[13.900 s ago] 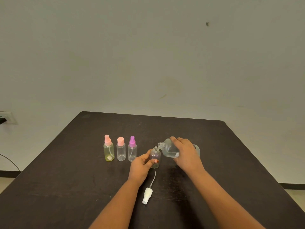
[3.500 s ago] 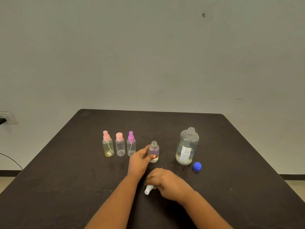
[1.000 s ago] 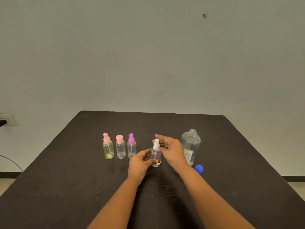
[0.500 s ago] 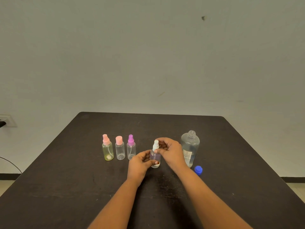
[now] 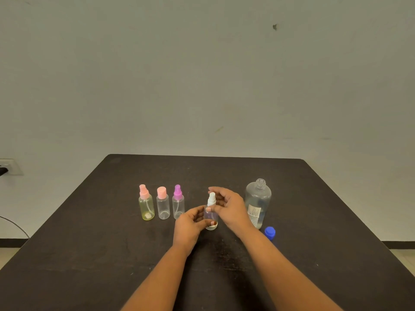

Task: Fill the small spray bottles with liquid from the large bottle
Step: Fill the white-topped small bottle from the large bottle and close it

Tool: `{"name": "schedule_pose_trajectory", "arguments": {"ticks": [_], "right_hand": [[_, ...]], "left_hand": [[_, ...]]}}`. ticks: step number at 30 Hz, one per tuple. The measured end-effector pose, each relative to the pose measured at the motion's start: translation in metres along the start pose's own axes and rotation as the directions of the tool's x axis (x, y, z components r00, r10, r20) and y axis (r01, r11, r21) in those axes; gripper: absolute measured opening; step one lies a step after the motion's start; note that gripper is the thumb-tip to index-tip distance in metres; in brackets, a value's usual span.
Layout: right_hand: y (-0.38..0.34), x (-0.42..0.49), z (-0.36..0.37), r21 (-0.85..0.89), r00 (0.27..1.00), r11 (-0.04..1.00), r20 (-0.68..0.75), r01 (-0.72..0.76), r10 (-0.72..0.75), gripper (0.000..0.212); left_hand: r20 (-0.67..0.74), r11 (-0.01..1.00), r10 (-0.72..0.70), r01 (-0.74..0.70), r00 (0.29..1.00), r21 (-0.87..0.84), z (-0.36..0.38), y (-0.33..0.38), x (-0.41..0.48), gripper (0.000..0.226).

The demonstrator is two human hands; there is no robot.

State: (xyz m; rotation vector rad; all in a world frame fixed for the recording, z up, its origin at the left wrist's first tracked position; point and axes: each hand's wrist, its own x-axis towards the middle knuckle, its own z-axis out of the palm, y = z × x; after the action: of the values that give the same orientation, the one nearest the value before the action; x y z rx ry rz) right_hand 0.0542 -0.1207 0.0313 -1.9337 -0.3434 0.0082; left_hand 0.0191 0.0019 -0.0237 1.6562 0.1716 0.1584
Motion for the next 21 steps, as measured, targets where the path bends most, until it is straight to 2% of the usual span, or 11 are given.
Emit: {"name": "schedule_pose_trajectory", "arguments": {"ticks": [2, 6, 8, 12, 18, 21], "right_hand": [[0.0005, -0.0003, 0.0012, 0.003, 0.999, 1.0, 0.028, 0.014, -0.015, 0.049], [-0.0024, 0.0015, 0.0008, -0.093, 0.998, 0.995, -0.065, -0.019, 0.013, 0.04], [-0.0041, 0.0002, 0.0012, -0.13, 0.998, 0.991, -0.07, -0.016, 0.007, 0.044], [-0.0013, -0.0031, 0.0053, -0.04, 1.0, 0.999, -0.015, 0.01, -0.011, 0.048], [-0.0029, -0.0007, 0.0082, -0.058, 0.982, 0.997, -0.184, -0.051, 0.04, 0.033], [-0.0042, -0.0016, 0.0082, -0.064, 0.983, 0.996, -0.174, -0.064, 0.052, 0.037]], "left_hand": [[0.0, 1.0, 0.003, -0.003, 1.0, 0.001, 0.0, 0.0006, -0.0001, 0.046], [-0.003, 1.0, 0.014, -0.014, 1.0, -0.005, 0.0002, 0.0016, -0.0008, 0.046], [-0.005, 1.0, 0.02, -0.02, 1.0, -0.005, 0.0005, 0.002, -0.0016, 0.046], [-0.003, 1.0, 0.012, -0.012, 1.0, -0.024, 0.0004, 0.0014, -0.0009, 0.047], [-0.005, 1.0, 0.02, -0.02, 1.0, -0.017, 0.0008, 0.0003, -0.0009, 0.044], [-0.004, 1.0, 0.016, -0.016, 1.0, -0.018, 0.0008, 0.0001, -0.0011, 0.044]]}}
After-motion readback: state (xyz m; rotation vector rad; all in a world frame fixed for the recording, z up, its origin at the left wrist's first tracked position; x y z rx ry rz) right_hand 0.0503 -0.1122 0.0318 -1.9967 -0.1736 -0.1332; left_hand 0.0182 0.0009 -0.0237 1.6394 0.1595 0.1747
